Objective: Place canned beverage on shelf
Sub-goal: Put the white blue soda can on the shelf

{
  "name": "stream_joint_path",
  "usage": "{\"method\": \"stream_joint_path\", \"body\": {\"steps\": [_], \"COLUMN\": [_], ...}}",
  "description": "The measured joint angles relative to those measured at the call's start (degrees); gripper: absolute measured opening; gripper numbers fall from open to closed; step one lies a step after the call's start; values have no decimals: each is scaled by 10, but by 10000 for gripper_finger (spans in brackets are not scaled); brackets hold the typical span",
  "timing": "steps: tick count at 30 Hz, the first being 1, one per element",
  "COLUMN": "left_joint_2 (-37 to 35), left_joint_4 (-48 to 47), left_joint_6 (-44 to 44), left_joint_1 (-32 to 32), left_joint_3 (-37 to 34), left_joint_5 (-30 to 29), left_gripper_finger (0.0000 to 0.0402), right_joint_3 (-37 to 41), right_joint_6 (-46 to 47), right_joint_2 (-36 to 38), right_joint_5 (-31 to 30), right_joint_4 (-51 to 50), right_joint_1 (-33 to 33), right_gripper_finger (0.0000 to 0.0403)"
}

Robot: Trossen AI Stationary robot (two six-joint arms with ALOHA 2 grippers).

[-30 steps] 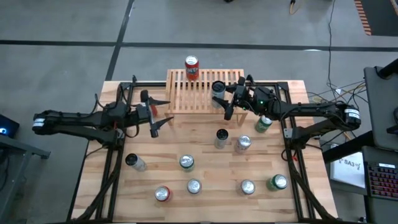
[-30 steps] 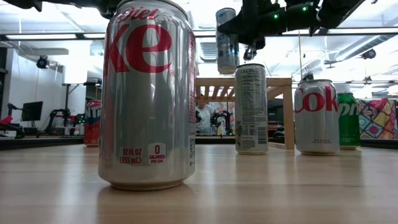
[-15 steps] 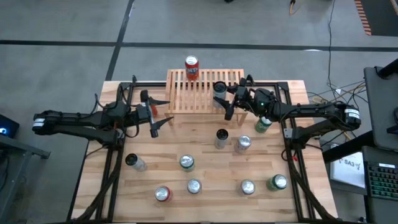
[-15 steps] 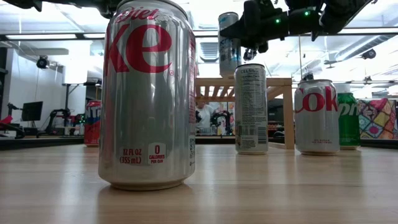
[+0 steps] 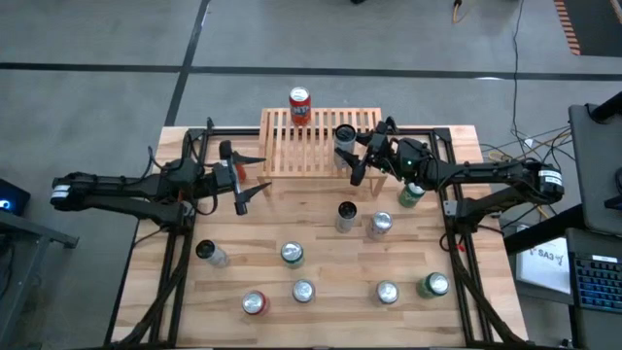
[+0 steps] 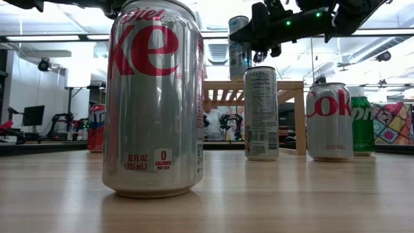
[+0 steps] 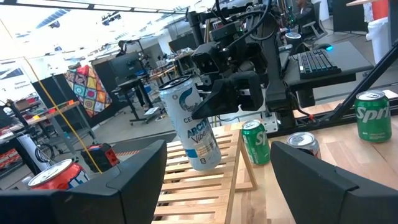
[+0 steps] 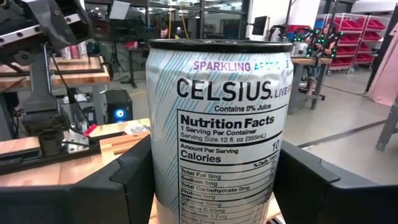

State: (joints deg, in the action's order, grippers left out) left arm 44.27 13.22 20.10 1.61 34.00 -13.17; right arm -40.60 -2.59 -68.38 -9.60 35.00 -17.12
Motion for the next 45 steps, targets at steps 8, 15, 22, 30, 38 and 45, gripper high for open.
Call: {"method": "stream_joint_path", "body": {"steps": [8,15,22,30,38,45], "left_joint_2": [0,0,0,0,0,0], "left_joint_4": [0,0,0,0,-1,-1], "left_joint_6": [0,0,3,3,3,4], "left_joint_1": [0,0,0,0,0,0], "left_joint_3": [0,0,0,0,0,0], "left_joint_5": [0,0,0,0,0,0], "left_gripper_finger": [271,271,271,271,272,272], "right_joint_3": [0,0,0,0,0,0], "right_joint_6": [-5,-13,1,0,4,6], "right_joint_2": [0,0,0,0,0,0], "right_joint_5": [-9,-10,-10,-10,-10,-10], "right_joint_4": [-2,-10,-18,-18,-23,-30], "right_joint_1": [0,0,0,0,0,0], "right_gripper_finger": [240,240,240,241,270,275]}}
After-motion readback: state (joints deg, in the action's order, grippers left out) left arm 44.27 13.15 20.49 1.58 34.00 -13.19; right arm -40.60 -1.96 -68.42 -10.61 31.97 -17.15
